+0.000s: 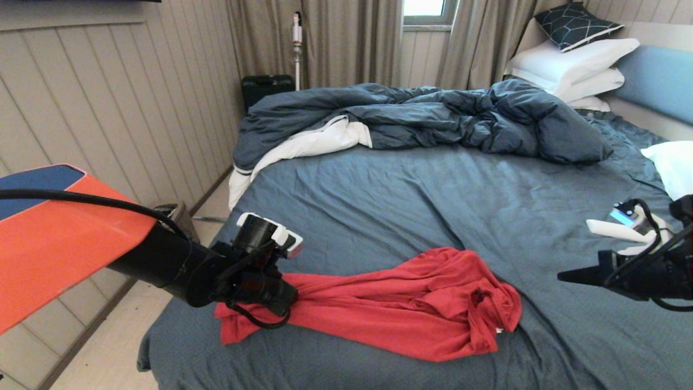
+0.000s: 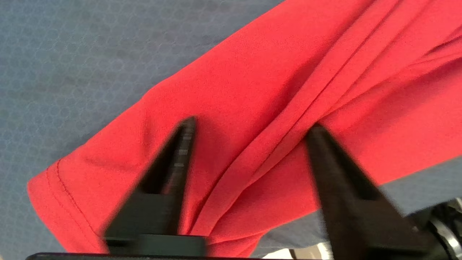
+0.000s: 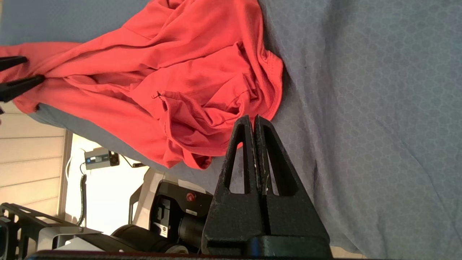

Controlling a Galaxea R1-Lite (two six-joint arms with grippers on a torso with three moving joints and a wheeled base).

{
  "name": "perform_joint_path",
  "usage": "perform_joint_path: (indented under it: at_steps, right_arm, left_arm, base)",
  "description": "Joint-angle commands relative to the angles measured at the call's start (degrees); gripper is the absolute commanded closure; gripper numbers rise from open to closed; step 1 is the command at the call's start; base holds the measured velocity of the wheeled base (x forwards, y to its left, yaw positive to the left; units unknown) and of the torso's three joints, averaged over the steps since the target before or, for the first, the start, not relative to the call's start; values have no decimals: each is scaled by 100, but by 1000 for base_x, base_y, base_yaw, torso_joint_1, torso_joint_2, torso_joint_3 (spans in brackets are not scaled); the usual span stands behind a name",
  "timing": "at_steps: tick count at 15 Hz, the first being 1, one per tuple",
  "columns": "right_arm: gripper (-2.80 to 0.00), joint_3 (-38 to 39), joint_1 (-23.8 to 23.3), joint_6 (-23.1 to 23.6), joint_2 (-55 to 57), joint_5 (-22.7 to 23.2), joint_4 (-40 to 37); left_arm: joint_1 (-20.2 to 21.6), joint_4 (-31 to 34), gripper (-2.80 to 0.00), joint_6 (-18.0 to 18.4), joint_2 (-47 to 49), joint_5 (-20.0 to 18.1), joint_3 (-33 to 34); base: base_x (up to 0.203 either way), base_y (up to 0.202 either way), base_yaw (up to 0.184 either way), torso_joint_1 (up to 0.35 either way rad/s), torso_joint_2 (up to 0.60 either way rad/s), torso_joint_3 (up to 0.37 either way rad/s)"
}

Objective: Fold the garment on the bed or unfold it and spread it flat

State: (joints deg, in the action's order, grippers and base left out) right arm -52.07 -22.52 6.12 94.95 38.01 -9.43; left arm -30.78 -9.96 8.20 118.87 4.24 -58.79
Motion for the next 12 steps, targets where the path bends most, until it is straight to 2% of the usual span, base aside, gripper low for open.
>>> perform_joint_path:
  at_steps: [1, 5, 9, 12]
  right_arm:
    - [0, -5, -7, 11, 21, 22, -6]
    - [0, -5, -5, 12, 43, 13, -6]
    - [0, -5, 2, 12, 67, 5, 3]
    - [0, 3, 1, 12, 111, 5, 6]
  left_arm:
    - [2, -6, 0, 3, 42, 118, 39]
    - [2, -15, 0, 151, -111, 173, 8]
    - [81, -129, 0, 419, -242, 393, -221]
    - [337, -1067, 0, 1087, 0, 557, -308]
  base:
    - [0, 0, 0, 0, 0, 0]
    - [0, 0, 0, 0, 0, 0]
    - [0, 0, 0, 0, 0, 0]
    - [0, 0, 0, 0, 0, 0]
